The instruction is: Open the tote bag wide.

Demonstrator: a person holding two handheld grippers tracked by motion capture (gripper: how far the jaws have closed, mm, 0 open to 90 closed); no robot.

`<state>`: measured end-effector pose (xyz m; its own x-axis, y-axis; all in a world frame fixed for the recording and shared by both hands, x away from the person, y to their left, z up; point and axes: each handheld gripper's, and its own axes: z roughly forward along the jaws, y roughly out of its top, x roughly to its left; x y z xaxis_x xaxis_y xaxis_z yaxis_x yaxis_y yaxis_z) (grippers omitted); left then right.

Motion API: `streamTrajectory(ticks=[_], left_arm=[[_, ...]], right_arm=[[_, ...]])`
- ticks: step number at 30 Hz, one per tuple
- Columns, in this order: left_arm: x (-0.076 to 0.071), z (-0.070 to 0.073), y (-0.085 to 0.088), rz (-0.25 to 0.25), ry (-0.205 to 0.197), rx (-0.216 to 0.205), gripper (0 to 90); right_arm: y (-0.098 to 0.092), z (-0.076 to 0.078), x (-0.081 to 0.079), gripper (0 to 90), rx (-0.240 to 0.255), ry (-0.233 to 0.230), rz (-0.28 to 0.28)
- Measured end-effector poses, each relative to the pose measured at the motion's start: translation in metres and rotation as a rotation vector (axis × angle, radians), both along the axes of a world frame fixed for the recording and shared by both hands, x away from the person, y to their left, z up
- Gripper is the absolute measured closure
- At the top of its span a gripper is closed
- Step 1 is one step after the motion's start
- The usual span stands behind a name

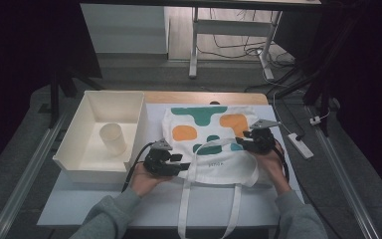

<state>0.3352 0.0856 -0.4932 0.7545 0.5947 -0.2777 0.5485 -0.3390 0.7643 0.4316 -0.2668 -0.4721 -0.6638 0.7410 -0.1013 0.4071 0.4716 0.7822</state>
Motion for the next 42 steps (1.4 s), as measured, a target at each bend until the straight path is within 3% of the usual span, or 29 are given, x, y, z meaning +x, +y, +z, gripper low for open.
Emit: streamTrajectory(ticks=[2,6,12,21,28,37,42], left_arm=[[-0.001,0.0,0.0,-0.003,-0.006,0.011,45.8],[-0.002,0.0,-0.001,-0.012,-0.011,0.02,45.0],[-0.002,-0.001,-0.001,-0.016,-0.004,0.021,44.4],[-0.003,-0.002,-0.001,-0.021,-0.003,0.013,43.8],[-0.003,-0.003,0.001,-0.016,-0.004,0.011,43.5],[-0.005,-0.003,0.002,-0.016,-0.013,0.013,42.7],[-0.006,-0.002,0.003,-0.013,-0.017,0.013,42.4]], right_arm=[[0.006,0.01,-0.013,45.9,0.004,-0.014,0.052],[0.013,0.014,-0.031,42.8,0.003,-0.002,0.131],[0.021,0.012,-0.05,42.1,0.012,0.016,0.186],[0.033,0.001,-0.075,41.2,-0.019,0.034,0.256],[0.043,-0.01,-0.084,40.6,-0.06,0.053,0.29],[0.056,-0.011,-0.095,39.4,-0.074,0.072,0.378],[0.065,-0.016,-0.1,37.8,-0.128,0.079,0.417]])
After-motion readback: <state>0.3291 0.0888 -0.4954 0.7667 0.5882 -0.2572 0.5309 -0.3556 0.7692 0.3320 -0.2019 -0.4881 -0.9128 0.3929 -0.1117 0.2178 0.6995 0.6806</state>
